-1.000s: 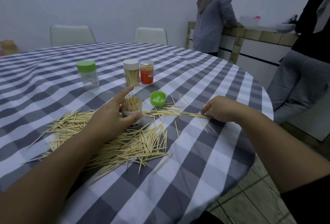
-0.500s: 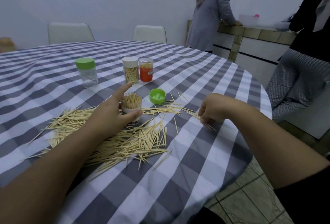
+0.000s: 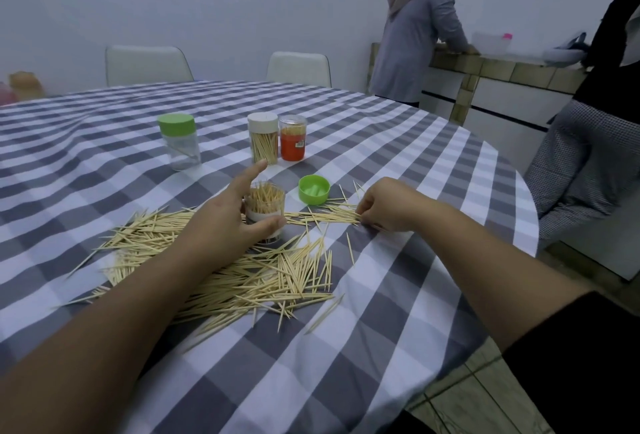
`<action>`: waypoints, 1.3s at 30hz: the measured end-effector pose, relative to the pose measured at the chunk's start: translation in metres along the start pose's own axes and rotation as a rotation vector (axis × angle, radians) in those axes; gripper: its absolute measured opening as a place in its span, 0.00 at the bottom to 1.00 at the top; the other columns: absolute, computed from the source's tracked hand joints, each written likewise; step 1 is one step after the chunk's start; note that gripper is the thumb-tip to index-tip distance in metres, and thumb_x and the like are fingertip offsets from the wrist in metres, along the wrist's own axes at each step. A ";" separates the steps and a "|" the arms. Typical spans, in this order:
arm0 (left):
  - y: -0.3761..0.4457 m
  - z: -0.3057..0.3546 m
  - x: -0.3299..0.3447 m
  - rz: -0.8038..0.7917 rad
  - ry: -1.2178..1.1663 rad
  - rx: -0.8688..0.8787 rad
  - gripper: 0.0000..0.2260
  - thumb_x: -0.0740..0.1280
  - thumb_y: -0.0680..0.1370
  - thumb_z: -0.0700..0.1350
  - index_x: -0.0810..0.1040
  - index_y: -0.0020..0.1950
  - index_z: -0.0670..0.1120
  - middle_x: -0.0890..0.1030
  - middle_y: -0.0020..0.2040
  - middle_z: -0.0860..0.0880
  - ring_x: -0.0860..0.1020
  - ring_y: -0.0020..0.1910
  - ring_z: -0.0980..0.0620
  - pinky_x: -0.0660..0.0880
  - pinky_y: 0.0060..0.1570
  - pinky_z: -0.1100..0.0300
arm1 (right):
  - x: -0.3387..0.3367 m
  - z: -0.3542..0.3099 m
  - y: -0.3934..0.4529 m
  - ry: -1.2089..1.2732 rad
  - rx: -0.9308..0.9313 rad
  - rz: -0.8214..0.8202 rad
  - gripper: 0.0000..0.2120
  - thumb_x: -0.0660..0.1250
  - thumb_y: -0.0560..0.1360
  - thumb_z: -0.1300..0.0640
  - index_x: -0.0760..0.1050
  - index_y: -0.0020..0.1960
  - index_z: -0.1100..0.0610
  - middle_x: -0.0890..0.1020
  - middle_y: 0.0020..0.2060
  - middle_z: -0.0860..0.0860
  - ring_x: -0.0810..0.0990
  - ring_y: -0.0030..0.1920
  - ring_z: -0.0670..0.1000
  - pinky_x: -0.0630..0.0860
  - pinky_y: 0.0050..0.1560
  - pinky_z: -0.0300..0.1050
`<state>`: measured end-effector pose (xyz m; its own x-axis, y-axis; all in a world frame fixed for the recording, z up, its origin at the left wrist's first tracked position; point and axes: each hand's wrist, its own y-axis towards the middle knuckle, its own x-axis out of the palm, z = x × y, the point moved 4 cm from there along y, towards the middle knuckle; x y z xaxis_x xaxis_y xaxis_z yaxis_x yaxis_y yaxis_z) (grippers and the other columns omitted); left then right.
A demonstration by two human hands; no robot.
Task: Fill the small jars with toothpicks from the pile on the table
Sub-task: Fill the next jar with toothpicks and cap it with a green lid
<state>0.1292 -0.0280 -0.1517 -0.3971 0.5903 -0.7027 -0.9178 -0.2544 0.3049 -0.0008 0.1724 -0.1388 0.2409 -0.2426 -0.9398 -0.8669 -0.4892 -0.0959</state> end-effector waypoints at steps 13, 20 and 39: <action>0.002 -0.001 0.001 -0.014 -0.016 -0.001 0.37 0.71 0.72 0.56 0.52 0.74 0.67 0.76 0.64 0.47 0.74 0.52 0.56 0.74 0.50 0.58 | 0.005 0.004 0.051 0.144 0.261 0.133 0.27 0.64 0.73 0.35 0.66 0.34 0.58 0.73 0.34 0.54 0.73 0.39 0.54 0.64 0.30 0.43; 0.003 -0.001 0.000 -0.004 -0.011 0.021 0.37 0.71 0.72 0.55 0.52 0.73 0.68 0.76 0.62 0.49 0.74 0.51 0.56 0.75 0.50 0.59 | 0.007 -0.012 0.062 0.039 0.072 0.043 0.14 0.60 0.76 0.64 0.80 0.57 0.60 0.81 0.53 0.56 0.78 0.55 0.57 0.76 0.52 0.47; 0.002 0.000 0.001 -0.009 0.018 0.008 0.39 0.72 0.71 0.56 0.51 0.74 0.66 0.75 0.66 0.46 0.76 0.60 0.51 0.72 0.55 0.58 | 0.022 -0.041 0.015 -0.436 -0.133 -0.154 0.16 0.57 0.78 0.53 0.72 0.62 0.59 0.70 0.58 0.55 0.66 0.58 0.53 0.66 0.53 0.45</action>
<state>0.1270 -0.0285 -0.1515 -0.3890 0.5786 -0.7169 -0.9213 -0.2429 0.3038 0.0095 0.1250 -0.1475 0.1315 0.2014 -0.9706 -0.7651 -0.6019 -0.2286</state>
